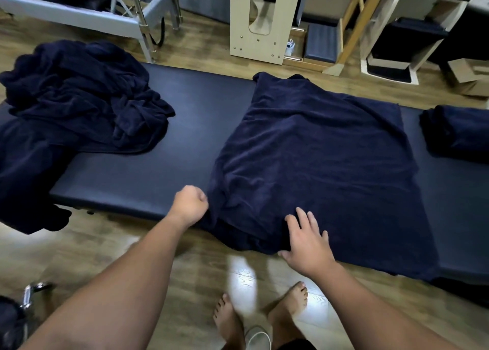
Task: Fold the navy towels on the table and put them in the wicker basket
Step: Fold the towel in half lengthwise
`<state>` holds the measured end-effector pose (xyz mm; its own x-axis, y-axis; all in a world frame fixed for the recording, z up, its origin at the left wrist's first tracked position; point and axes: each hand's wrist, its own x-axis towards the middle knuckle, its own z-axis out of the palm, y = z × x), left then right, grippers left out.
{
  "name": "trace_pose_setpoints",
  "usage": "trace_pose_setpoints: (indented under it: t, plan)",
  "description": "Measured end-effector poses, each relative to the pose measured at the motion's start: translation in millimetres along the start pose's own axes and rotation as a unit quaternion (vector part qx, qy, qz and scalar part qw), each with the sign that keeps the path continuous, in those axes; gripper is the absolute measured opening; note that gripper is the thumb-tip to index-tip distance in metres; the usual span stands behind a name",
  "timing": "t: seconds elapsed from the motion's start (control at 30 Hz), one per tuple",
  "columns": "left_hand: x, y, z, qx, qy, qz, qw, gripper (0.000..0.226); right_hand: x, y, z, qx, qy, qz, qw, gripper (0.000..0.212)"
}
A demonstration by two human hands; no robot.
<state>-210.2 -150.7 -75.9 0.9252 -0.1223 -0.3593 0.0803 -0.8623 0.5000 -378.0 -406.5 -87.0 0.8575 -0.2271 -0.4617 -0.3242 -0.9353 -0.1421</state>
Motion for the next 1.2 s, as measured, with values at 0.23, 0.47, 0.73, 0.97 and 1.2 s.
trace_pose_setpoints:
  t: [0.23,0.47,0.73,0.97,1.2]
  plan:
    - [0,-13,-39,-0.263,0.158,-0.102,0.946,0.013,4,4,10,-0.038,0.004,0.013,0.999,0.044]
    - [-15,-31,-28,0.042,0.101,0.010,0.994,0.009,-5,12,16,-0.074,0.090,-0.035,0.993,0.031]
    - [-38,-43,-2,0.224,-0.046,0.197,0.954,0.049,-14,26,21,-0.051,0.169,-0.065,0.982,0.033]
    - [-27,-47,-12,0.378,0.025,0.206,0.902,0.021,-24,32,27,-0.038,0.158,-0.071,0.984,0.022]
    - [-28,-83,-29,0.368,-0.032,0.316,0.874,0.028,-34,35,19,-0.032,0.089,-0.130,0.987,0.027]
